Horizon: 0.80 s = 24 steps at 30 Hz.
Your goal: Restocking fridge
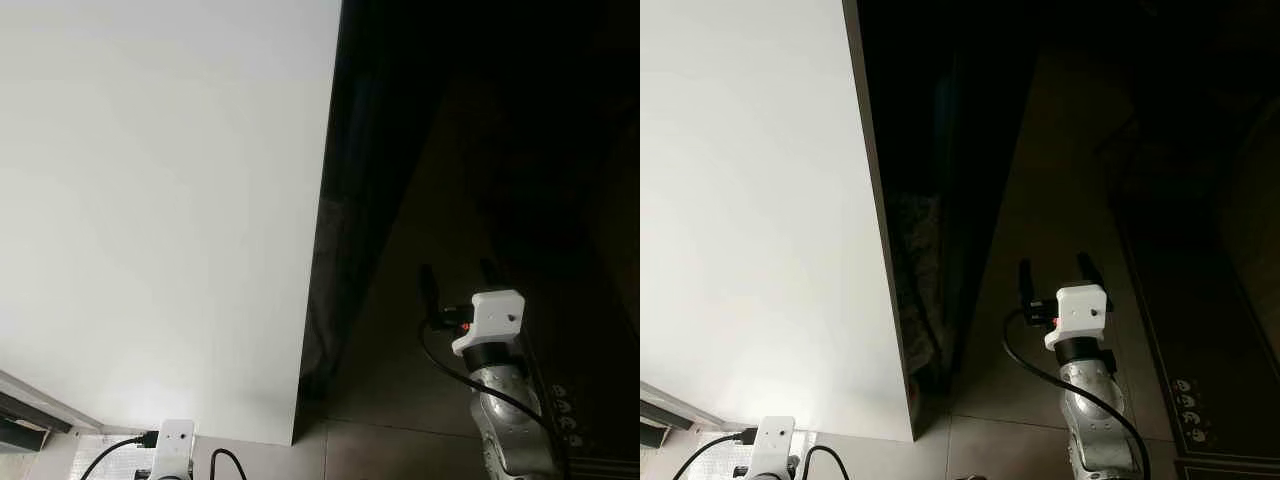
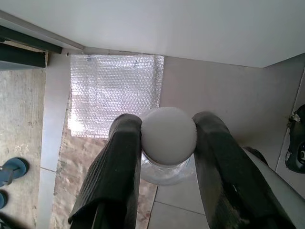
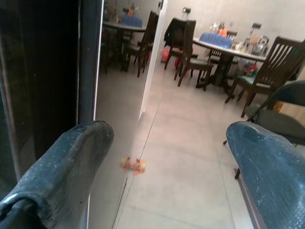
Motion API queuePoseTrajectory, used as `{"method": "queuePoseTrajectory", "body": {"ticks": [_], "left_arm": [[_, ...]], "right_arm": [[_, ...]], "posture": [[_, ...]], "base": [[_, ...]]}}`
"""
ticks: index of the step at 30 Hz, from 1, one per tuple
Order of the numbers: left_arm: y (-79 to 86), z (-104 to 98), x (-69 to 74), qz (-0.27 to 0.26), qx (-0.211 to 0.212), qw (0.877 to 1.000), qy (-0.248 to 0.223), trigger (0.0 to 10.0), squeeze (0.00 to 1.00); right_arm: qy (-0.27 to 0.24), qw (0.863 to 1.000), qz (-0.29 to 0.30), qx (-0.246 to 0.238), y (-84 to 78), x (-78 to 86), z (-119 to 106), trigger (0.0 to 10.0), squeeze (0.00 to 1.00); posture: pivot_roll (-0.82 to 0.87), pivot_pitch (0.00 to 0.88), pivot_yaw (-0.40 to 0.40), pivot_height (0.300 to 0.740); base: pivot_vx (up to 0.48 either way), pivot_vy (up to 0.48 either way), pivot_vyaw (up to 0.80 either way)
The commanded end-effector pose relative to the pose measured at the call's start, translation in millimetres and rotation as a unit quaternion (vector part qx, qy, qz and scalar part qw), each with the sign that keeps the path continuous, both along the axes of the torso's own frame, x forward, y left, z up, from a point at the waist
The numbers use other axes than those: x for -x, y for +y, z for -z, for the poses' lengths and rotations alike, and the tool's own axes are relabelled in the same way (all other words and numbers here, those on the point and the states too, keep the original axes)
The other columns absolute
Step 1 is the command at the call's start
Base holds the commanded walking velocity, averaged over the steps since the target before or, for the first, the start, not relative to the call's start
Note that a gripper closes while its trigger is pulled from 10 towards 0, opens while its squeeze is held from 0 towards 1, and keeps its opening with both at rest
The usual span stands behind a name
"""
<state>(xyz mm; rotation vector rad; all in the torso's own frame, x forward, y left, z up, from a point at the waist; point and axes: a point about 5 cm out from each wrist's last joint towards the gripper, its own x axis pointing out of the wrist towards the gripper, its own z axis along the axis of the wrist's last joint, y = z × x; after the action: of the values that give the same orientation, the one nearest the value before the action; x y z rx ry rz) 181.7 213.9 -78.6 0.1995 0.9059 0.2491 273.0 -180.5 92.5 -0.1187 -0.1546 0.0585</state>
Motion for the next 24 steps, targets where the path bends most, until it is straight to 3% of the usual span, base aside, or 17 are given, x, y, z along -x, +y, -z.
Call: {"method": "queuePoseTrajectory", "body": {"ticks": [1, 8, 16, 17, 18, 19, 24], "left_arm": [[0.3, 4, 7.7, -0.003, -0.002, 1.000, 0.009, 10.0, 0.00], [-3.3, 5, 8.9, -0.004, -0.002, 1.000, 0.009, 10.0, 0.00], [-6.6, 6, 11.7, -0.015, -0.002, 1.000, 0.005, 10.0, 0.00], [-6.1, 6, 11.7, -0.015, -0.002, 1.000, 0.004, 10.0, 0.00], [-5.0, 5, 11.7, -0.015, -0.004, 1.000, 0.004, 10.0, 0.00], [-3.9, 5, 11.9, -0.015, -0.005, 1.000, 0.003, 10.0, 0.00], [-0.9, 5, 12.7, -0.013, -0.007, 1.000, 0.004, 10.0, 0.00]], "right_arm": [[0.016, 1.000, -0.008, 0.000, 0.6, 4.4, 1, 10.0, 0.00], [0.047, 0.993, -0.101, -0.050, 17.0, 18.4, 0, 10.0, 0.00], [0.055, 0.982, -0.167, -0.071, 33.3, -1.1, -12, 10.0, 0.04], [0.059, 0.980, -0.176, -0.078, 35.0, -3.3, -12, 10.0, 0.56], [0.063, 0.976, -0.192, -0.082, 37.5, -5.9, -13, 10.0, 0.96], [0.066, 0.974, -0.199, -0.082, 38.9, -6.5, -13, 10.0, 1.00], [0.070, 0.972, -0.208, -0.088, 38.1, -8.6, -14, 10.0, 1.00]], "posture": [[-0.18, 0.164, -0.093, 0.740], [-0.17, 0.167, -0.110, 0.740], [-0.15, 0.154, -0.122, 0.740], [-0.15, 0.154, -0.121, 0.740], [-0.15, 0.156, -0.119, 0.740], [-0.14, 0.158, -0.115, 0.740], [-0.15, 0.156, -0.108, 0.740]], "base": [[0.000, 0.000, 0.00], [0.000, 0.000, 0.00], [0.000, 0.000, 0.00], [0.000, 0.000, 0.00], [0.000, 0.000, 0.00], [0.000, 0.000, 0.00], [0.000, 0.000, 0.00]]}}
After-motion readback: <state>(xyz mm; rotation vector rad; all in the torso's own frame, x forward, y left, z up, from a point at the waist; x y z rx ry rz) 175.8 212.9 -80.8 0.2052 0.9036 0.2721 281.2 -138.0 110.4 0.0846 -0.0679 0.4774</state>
